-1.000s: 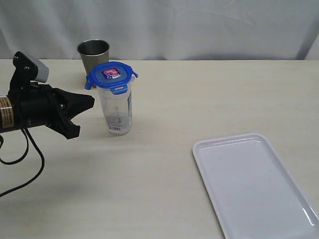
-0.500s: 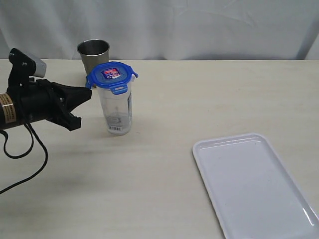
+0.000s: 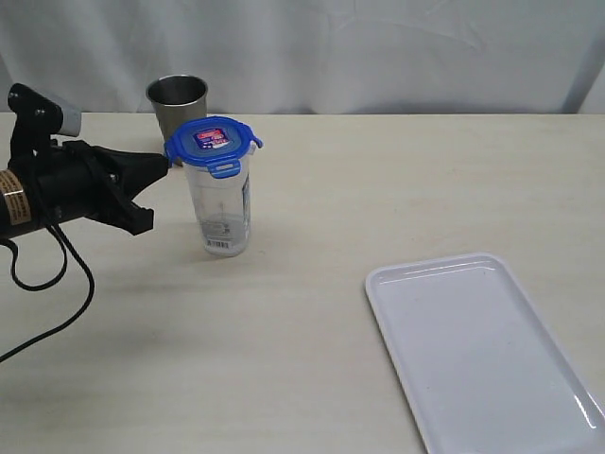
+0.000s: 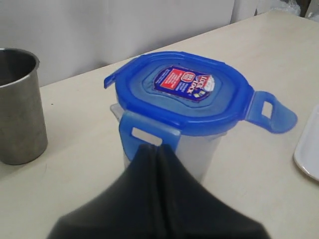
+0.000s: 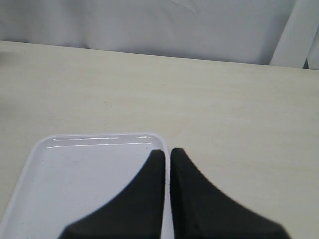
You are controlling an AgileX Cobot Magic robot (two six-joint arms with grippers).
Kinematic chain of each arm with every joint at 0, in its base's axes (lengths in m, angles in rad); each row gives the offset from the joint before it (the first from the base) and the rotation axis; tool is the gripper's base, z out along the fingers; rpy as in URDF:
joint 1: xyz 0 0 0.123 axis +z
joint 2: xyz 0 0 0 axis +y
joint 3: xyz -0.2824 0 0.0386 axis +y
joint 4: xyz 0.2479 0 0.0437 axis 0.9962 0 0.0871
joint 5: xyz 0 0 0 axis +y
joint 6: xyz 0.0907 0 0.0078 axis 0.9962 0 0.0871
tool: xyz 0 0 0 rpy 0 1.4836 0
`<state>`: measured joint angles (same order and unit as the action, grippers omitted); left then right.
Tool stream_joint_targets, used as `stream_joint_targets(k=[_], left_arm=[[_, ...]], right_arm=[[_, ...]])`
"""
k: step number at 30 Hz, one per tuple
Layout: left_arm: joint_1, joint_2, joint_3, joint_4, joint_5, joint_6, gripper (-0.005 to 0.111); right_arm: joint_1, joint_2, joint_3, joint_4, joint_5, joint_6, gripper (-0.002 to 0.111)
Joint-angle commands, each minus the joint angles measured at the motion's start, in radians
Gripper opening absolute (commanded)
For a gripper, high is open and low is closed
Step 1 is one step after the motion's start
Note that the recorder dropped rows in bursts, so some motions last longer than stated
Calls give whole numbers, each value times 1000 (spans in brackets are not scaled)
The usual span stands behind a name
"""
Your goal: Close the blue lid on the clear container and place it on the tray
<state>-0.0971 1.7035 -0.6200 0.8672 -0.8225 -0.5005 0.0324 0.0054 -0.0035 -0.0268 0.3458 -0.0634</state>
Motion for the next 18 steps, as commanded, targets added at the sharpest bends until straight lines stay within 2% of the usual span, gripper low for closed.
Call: stream_joint_targets(k=[1,4,6,18], left_arm=[[-9,3,-3,-14,0,8,0],[-9,3,-3,-9,27,10,0],[-9,3,-3,49,31,5,0],[-9,3,-3,145,-26,-2,0]], right_arm=[[-6,-5,4,-4,-3,-1,4],[-6,-5,4,-4,-3,-1,4],[-6,-5,4,-4,-3,-1,4],[-6,-5,4,-4,-3,-1,4]])
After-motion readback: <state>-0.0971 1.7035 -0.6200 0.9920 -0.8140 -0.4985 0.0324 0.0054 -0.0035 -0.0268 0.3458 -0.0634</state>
